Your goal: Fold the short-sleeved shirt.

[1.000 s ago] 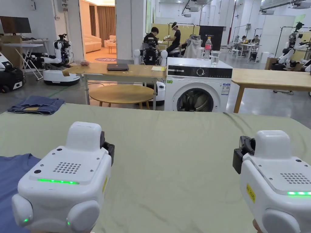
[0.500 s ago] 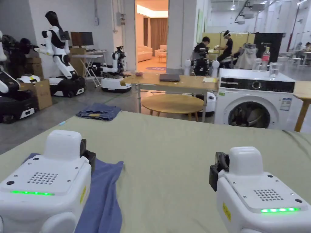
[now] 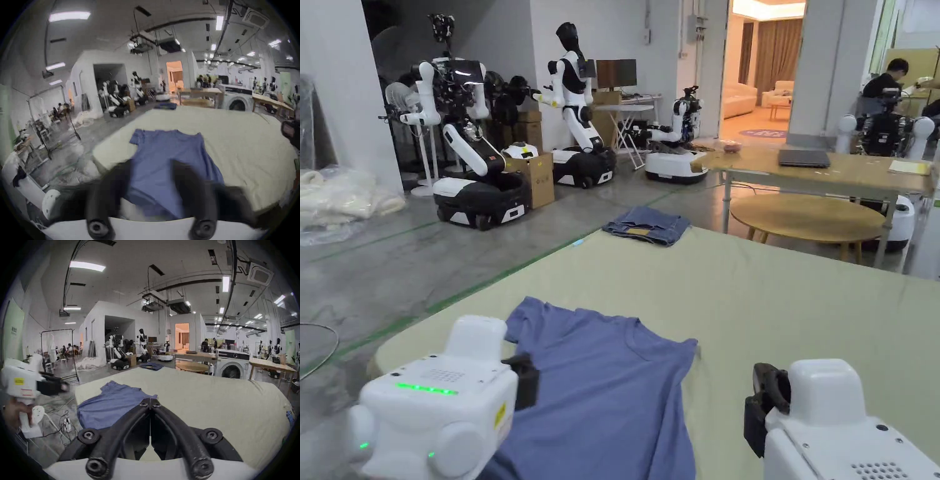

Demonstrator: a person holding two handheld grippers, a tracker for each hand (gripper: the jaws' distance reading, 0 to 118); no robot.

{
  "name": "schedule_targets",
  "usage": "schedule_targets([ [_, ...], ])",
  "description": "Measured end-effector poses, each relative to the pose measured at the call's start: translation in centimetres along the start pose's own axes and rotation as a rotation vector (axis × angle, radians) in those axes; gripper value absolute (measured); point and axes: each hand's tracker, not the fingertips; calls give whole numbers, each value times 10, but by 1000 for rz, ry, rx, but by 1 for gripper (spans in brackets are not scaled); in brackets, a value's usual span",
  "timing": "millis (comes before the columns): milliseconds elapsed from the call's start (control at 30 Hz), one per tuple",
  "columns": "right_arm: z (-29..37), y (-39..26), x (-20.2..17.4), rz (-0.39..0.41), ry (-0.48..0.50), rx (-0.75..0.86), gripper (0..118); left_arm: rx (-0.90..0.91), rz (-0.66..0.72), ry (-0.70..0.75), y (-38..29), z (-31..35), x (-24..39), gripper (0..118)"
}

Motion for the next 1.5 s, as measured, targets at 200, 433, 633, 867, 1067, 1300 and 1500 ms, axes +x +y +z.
schedule_targets([
  [200, -21, -4, 33, 1, -68, -47, 0, -259, 20, -127, -2, -161, 60, 118],
  [433, -50, -16, 71, 7, -160, -136, 0, -460, -3, -192, -10, -291, 128, 113],
  [633, -53, -21, 92, -12, -214, -173, 0, -522, -35, -170, -20, -308, 135, 104],
  [867, -26, -14, 116, -62, -254, -162, 0, -451, -105, -161, -9, -286, 131, 0],
  [1067, 25, -6, 158, -64, -351, -143, 0, -267, -51, -374, 50, -211, 189, 0],
  [1300, 112, -3, 227, -99, -512, -111, 0, -117, -108, -720, 98, -101, 358, 0],
  [1500, 174, -11, 284, -109, -669, -118, 0, -52, -283, -937, 91, -14, 500, 0],
])
